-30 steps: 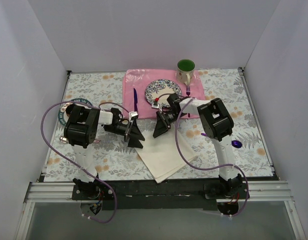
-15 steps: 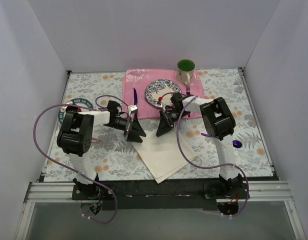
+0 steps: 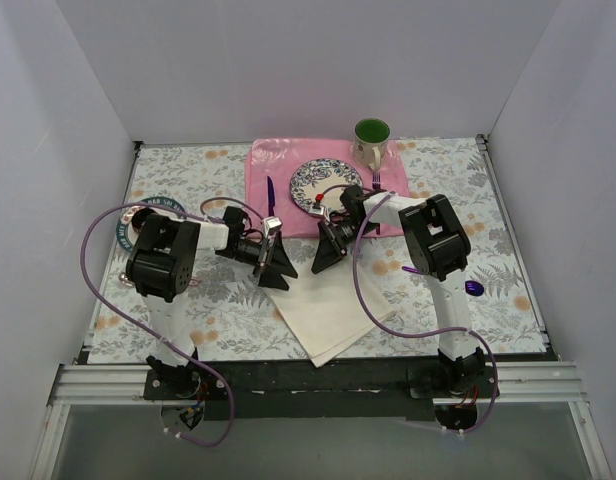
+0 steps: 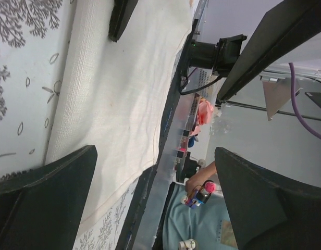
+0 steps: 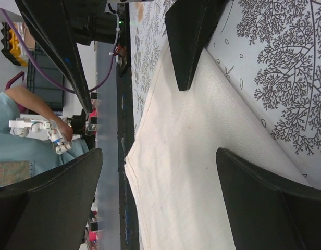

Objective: Fold the napkin into a case and place the utensils inside
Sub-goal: Smooth out the square-folded napkin at the center of the board.

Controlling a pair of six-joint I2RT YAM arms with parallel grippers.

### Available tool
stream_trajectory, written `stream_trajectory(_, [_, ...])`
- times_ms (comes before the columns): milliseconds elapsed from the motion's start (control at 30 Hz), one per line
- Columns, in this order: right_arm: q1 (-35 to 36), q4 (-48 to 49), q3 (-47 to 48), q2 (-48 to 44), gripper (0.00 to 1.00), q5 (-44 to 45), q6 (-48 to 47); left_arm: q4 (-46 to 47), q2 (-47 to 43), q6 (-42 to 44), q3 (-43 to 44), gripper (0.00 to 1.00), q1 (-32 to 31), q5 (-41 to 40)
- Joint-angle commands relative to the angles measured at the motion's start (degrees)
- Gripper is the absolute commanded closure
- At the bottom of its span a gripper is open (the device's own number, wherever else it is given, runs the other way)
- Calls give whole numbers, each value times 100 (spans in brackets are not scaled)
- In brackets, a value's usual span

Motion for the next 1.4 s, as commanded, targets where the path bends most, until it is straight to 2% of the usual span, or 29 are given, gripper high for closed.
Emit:
stream_trajectory(0, [27,-93,107,125,1,191,-235,-838,-378,751,-239,2,179,-466])
stream_trajectory(167, [45,64,151,11,1,87,36,-1007,-502,962,-476,2,338,-677])
stream_trajectory(267, [132,784,81,-243,1,-19,826,-752,-484,760,-477,2,329,-598])
stream_trajectory(333, [272,1626,-207,-560,1,-72,1310,-743,-423,769,-442,2,329,-589])
stream_trajectory(400, [369,2242,-480,-849,1,-107,2180,-734,-423,795,-450,2,329,-589])
stream_trajectory(433, [439,2854,-691,-912,1,-99,2478,-734,-440,795,-459,2,329,-598])
stream_trajectory(500, [510,3210,-781,-895,1,-177,2954,-734,-449,821,-477,2,329,-607])
stream_trajectory(700, [607,3694,-711,-518,1,-257,3333,-751,-467,839,-503,2,329,-598])
stream_trajectory(800, [581,3529,-545,-272,1,-274,3220,-760,-484,839,-512,2,329,-607])
stream_trajectory(1000, [414,2415,-184,107,1,-47,2131,-751,-502,839,-547,2,329,-607])
stream_trajectory(1167, [168,2000,-122,169,1,226,1489,-760,-511,839,-573,2,329,-624])
stream_trajectory(1267, [62,1438,106,257,1,358,1041,-769,-511,839,-565,2,338,-651])
stream_trajectory(1367, [-60,1305,177,266,1,446,935,-769,-502,830,-556,2,338,-651])
